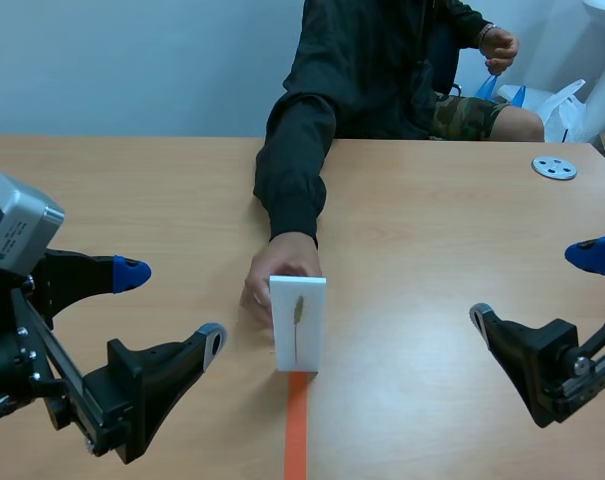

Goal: Sort the leaf by its shape. The table is split by an orange tape line. A compound leaf with several leaflets goes to the left side, a simple leaf with one blade goes to the right side. Return to the home posture when a red brick is placed on the table.

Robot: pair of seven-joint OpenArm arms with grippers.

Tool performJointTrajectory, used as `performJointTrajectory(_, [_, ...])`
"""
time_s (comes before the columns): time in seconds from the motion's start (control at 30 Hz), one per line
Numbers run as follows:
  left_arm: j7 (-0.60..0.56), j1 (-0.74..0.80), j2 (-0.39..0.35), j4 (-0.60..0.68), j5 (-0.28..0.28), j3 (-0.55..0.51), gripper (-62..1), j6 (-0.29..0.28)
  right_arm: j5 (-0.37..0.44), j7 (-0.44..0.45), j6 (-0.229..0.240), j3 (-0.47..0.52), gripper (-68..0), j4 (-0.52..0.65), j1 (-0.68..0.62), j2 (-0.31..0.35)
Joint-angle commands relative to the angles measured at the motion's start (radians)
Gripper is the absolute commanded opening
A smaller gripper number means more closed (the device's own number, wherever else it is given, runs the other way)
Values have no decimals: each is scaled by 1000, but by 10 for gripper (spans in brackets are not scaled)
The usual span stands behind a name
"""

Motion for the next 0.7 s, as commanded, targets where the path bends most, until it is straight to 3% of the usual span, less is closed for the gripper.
performJointTrajectory(0.0, [-18, -9, -1, 2, 13, 14, 14, -3, 11, 7, 0, 2, 4, 17, 12, 0])
performJointTrajectory(0.33, [-43, -87, -1, -21, 154, 151, 14, -4, 10, 5, 0, 2, 4, 17, 12, 0])
performJointTrajectory(0.67, [-175, -244, 0, -271, 249, 252, 14, 33, 10, 2, 0, 2, 4, 17, 12, 0])
